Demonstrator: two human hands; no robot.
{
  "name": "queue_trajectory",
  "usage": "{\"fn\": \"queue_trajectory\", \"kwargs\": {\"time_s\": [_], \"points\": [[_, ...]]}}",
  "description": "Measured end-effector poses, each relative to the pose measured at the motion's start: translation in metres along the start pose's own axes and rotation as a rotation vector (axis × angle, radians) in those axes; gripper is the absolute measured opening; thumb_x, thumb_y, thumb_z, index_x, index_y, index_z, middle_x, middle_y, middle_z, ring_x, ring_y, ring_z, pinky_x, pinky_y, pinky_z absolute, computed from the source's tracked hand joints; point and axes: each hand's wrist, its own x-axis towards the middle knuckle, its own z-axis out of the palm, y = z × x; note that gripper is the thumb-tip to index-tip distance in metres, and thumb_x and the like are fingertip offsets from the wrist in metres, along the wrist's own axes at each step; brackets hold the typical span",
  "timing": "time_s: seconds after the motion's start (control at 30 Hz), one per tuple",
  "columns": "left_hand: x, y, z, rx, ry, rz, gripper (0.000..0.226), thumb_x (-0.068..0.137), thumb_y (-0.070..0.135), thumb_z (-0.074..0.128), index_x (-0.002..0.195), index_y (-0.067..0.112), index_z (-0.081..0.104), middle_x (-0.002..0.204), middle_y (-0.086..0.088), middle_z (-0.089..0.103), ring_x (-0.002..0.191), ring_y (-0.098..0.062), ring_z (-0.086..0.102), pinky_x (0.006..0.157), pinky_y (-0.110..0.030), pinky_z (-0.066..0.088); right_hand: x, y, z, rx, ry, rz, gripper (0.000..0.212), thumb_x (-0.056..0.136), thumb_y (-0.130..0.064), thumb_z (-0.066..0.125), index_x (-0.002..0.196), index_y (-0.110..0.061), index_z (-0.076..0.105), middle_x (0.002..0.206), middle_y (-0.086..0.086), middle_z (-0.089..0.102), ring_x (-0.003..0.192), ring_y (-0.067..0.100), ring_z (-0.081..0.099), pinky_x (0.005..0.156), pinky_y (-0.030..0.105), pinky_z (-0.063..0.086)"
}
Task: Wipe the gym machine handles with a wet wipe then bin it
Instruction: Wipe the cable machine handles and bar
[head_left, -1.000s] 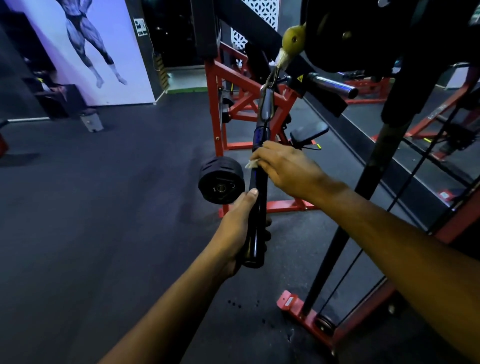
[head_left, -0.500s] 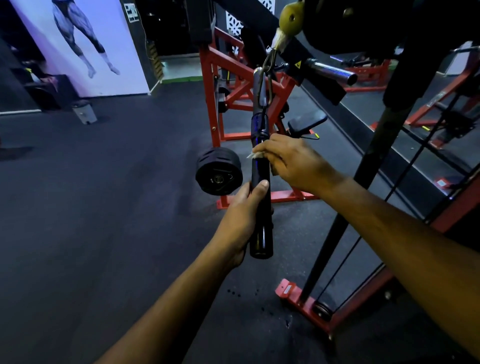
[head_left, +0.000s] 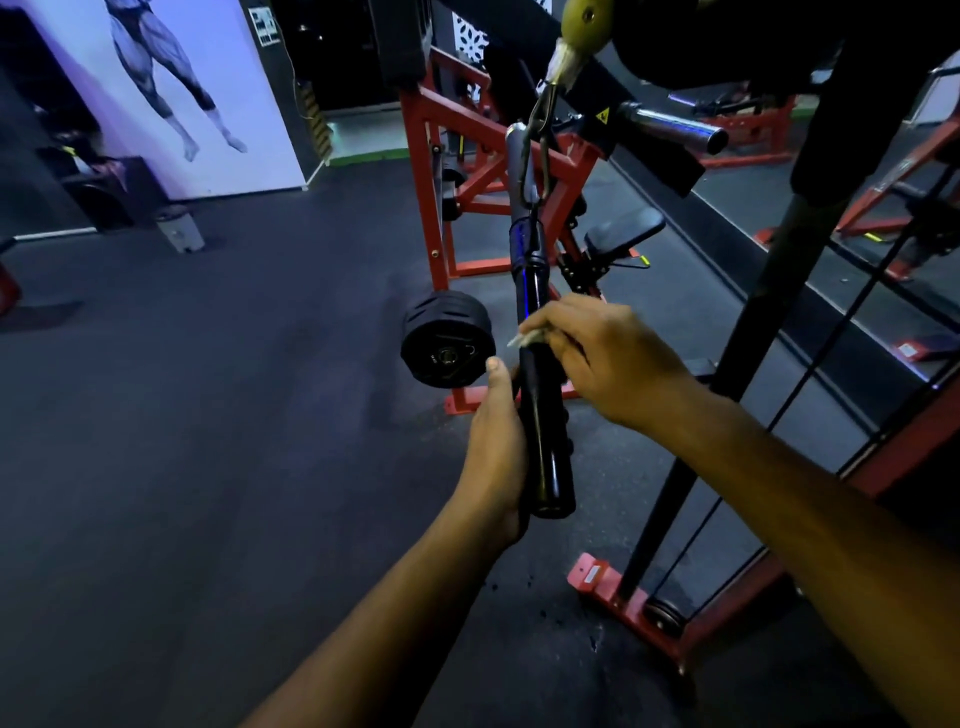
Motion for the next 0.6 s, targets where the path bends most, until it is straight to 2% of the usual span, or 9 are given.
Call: {"fn": "queue_trajectory", "kwargs": {"time_s": [0.13,0.2,0.27,0.37,0.43,0.6], "points": [[0.004,-0.005,0.003,-0.118,0.008,-0.068,0.066,0.104,0.063,0.031,0.108,0.012,0.072,0.076,-0.012,0.069,0.06,-0.021,0.062,0.054,-0.031,0.047,-0.028,-0.015,-0.004,0.06,-0.049,0.03,0.027,0.103,-0.024,0.045,0.115,-0.014,0.067,0.101,-0.002,0.061,0.087,0.007,0.061,0.077,0.023,0.054],[0.007,-0.009,0.005,-0.162,-0.002,-0.073,0.06,0.106,0.056,0.036,0.111,0.006,0.069,0.072,-0.009,0.065,0.058,-0.019,0.06,0.051,-0.029,0.046,-0.041,-0.018,-0.004,0.088,-0.054,0.042,0.025,0.104,-0.023,0.047,0.117,-0.016,0.066,0.098,-0.008,0.057,0.084,0.0,0.057,0.074,0.011,0.048],[0.01,-0.011,0.007,-0.22,-0.006,-0.064,0.052,0.106,0.05,0.04,0.114,0.006,0.067,0.074,-0.009,0.063,0.062,-0.02,0.06,0.054,-0.031,0.046,-0.052,-0.022,-0.003,0.112,-0.064,0.042,0.026,0.104,-0.025,0.045,0.118,-0.016,0.066,0.098,-0.01,0.055,0.083,-0.006,0.054,0.075,0.006,0.044],[0.014,-0.012,0.011,-0.305,-0.021,-0.075,0.049,0.105,0.049,0.043,0.111,0.007,0.068,0.08,-0.011,0.064,0.071,-0.02,0.064,0.061,-0.032,0.052,-0.064,-0.027,0.0,0.135,-0.056,0.019,0.029,0.103,-0.025,0.045,0.119,-0.013,0.066,0.104,-0.006,0.06,0.091,-0.001,0.059,0.081,0.014,0.052],[0.016,-0.01,0.013,-0.35,-0.023,-0.094,0.046,0.106,0.048,0.043,0.101,0.008,0.067,0.075,-0.008,0.063,0.066,-0.016,0.065,0.057,-0.027,0.055,-0.072,-0.03,0.0,0.157,-0.04,0.005,0.029,0.104,-0.025,0.045,0.118,-0.012,0.066,0.107,-0.001,0.064,0.097,0.006,0.063,0.084,0.023,0.055],[0.023,-0.01,0.009,-0.224,-0.032,-0.075,0.048,0.103,0.051,0.046,0.077,0.012,0.058,0.063,-0.002,0.053,0.053,-0.012,0.051,0.048,-0.024,0.043,-0.092,-0.038,0.006,0.207,-0.001,-0.015,0.03,0.102,-0.025,0.047,0.118,-0.011,0.067,0.109,-0.003,0.064,0.099,0.004,0.063,0.085,0.019,0.055]]}}
